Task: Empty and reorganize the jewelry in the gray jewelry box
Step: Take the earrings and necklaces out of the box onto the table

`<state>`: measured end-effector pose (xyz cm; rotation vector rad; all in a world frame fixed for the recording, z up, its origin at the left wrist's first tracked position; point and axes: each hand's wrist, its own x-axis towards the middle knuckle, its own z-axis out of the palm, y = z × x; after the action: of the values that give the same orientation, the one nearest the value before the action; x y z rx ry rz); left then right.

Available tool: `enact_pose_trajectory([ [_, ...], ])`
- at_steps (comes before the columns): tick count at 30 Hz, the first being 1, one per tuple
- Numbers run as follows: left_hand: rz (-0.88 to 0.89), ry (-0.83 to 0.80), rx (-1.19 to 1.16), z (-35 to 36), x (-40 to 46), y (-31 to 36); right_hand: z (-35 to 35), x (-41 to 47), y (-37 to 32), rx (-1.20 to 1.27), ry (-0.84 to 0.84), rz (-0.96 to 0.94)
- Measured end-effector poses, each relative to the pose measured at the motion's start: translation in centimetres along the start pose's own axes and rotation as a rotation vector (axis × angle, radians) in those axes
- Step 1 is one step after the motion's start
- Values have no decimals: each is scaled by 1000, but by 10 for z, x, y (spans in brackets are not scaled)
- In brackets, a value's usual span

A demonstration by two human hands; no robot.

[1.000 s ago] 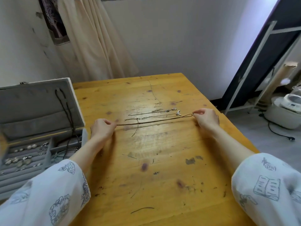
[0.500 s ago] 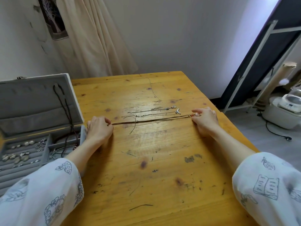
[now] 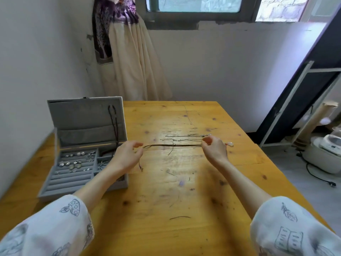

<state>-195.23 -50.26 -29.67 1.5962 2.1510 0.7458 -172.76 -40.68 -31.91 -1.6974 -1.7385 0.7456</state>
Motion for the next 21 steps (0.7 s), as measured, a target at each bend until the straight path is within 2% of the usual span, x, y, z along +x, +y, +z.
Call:
enact_pose_trajectory([
  [6,-1,52,-97,-31,-10,-30,59,-33,-75,68,-159,-168],
  [13,50,207,41,-69,19,-79,120,-19,-163,107,-272,-329],
  [17,60,226,222,-73,49,-91,145,-2,-193,63,-229,-366],
  [21,15,267,495,-60,63,-97,161,12,-202,-113,-78,-297],
])
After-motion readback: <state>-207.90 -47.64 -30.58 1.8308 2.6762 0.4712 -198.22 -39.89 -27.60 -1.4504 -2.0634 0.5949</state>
